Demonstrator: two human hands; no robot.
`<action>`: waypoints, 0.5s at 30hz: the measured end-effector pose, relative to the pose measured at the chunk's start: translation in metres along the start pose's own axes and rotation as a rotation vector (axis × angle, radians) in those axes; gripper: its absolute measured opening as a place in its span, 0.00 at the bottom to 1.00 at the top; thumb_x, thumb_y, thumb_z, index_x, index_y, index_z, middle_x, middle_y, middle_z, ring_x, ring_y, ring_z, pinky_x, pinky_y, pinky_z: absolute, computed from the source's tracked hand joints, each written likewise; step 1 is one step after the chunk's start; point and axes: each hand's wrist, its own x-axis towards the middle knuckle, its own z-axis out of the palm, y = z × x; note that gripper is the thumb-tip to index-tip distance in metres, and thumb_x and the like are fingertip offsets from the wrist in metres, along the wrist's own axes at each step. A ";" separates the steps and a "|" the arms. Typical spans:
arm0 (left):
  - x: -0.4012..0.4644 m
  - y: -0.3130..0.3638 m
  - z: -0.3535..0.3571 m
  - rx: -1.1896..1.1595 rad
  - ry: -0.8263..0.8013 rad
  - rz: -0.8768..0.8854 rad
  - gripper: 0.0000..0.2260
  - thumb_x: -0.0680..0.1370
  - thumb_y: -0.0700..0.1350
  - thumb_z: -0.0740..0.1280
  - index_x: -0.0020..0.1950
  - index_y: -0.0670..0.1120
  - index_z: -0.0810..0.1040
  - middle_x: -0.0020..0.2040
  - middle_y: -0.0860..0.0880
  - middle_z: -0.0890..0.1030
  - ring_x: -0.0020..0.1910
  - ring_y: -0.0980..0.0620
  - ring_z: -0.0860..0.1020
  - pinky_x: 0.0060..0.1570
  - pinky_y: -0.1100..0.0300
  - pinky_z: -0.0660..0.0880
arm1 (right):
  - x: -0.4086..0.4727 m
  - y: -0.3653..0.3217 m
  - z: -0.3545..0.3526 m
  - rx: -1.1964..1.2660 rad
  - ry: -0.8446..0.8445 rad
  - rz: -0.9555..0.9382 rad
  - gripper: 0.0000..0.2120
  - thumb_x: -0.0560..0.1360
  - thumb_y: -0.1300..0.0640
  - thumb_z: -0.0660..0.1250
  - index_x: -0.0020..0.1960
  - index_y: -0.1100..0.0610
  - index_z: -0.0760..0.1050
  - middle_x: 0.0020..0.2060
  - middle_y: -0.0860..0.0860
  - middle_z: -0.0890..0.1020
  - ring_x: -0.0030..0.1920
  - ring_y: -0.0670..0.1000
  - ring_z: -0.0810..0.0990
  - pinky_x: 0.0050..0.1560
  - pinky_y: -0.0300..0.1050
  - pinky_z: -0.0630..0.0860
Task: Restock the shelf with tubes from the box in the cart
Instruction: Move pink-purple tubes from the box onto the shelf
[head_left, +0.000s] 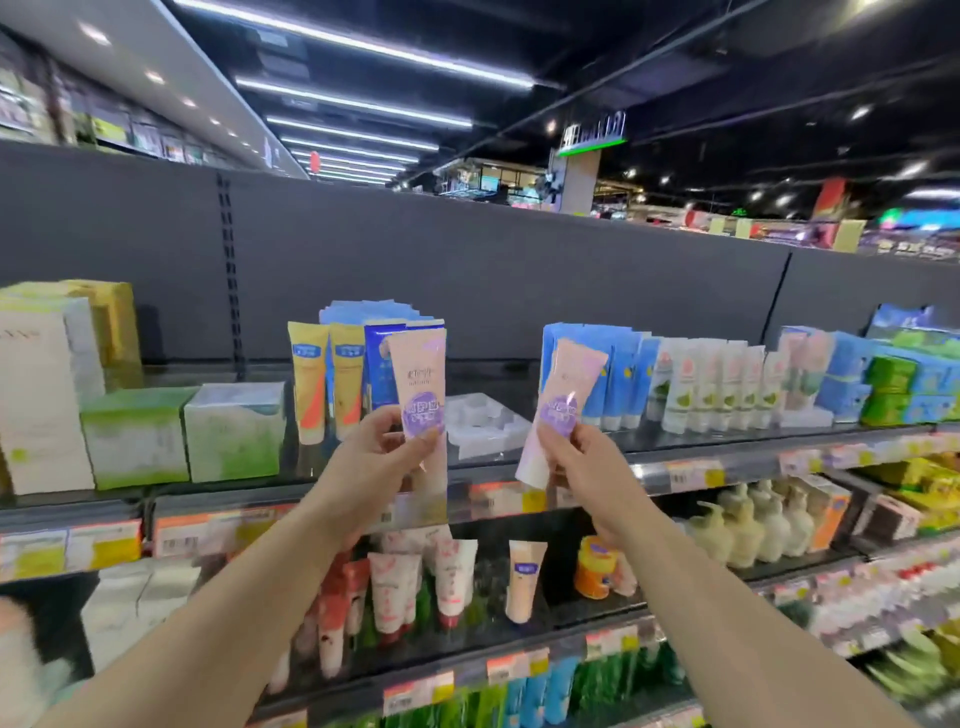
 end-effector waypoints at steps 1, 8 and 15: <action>0.012 0.002 0.005 0.038 0.026 0.019 0.12 0.76 0.51 0.69 0.58 0.51 0.77 0.51 0.50 0.83 0.50 0.50 0.81 0.50 0.55 0.79 | 0.012 -0.004 -0.002 0.012 0.005 -0.012 0.12 0.77 0.45 0.64 0.52 0.52 0.78 0.49 0.52 0.84 0.52 0.56 0.81 0.61 0.59 0.75; 0.068 -0.008 0.032 0.215 0.111 0.043 0.12 0.77 0.54 0.67 0.59 0.55 0.71 0.52 0.54 0.81 0.49 0.53 0.81 0.48 0.51 0.81 | 0.070 -0.006 0.008 -0.025 0.006 -0.076 0.15 0.81 0.45 0.56 0.53 0.55 0.73 0.48 0.51 0.79 0.49 0.50 0.76 0.57 0.48 0.72; 0.082 -0.010 0.052 0.288 0.203 0.069 0.11 0.79 0.51 0.66 0.59 0.54 0.69 0.53 0.54 0.78 0.48 0.51 0.79 0.47 0.52 0.80 | 0.098 0.007 0.007 -0.182 -0.085 -0.227 0.11 0.82 0.47 0.55 0.49 0.52 0.69 0.40 0.47 0.76 0.41 0.49 0.74 0.42 0.41 0.71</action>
